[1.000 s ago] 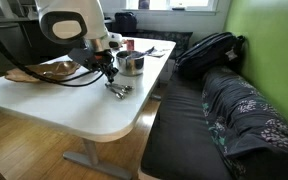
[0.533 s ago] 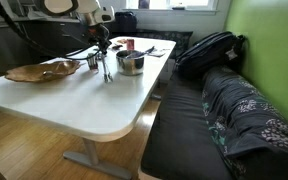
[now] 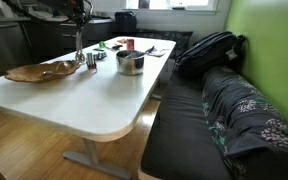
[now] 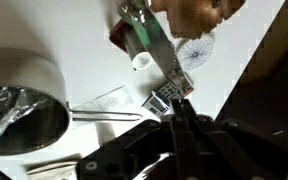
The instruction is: Put the bunch of spoons on the tray
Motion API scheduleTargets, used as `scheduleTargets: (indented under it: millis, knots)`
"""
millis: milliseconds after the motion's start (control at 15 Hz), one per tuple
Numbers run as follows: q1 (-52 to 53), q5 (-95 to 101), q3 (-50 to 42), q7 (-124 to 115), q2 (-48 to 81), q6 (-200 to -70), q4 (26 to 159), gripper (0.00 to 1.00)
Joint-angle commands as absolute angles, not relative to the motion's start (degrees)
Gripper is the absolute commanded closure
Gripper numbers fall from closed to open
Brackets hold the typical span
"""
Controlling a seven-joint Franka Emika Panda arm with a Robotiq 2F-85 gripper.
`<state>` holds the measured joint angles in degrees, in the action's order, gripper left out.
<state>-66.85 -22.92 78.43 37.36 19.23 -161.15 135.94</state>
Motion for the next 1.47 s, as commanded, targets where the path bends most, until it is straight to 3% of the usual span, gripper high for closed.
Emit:
scheduleTargets:
  millis: [0,200,600,1400]
  knots:
    - [-77.93,-23.52,91.4,40.57,16.68,-155.88,136.37,0.99]
    - [-82.01,-21.67,98.63,40.59,19.59,-150.74,136.38,0.99]
    - [-83.16,-21.49,102.83,38.38,18.7,-143.47,138.94,0.99]
    - [-76.38,-24.86,93.86,39.07,20.1,-137.72,145.11,0.99]
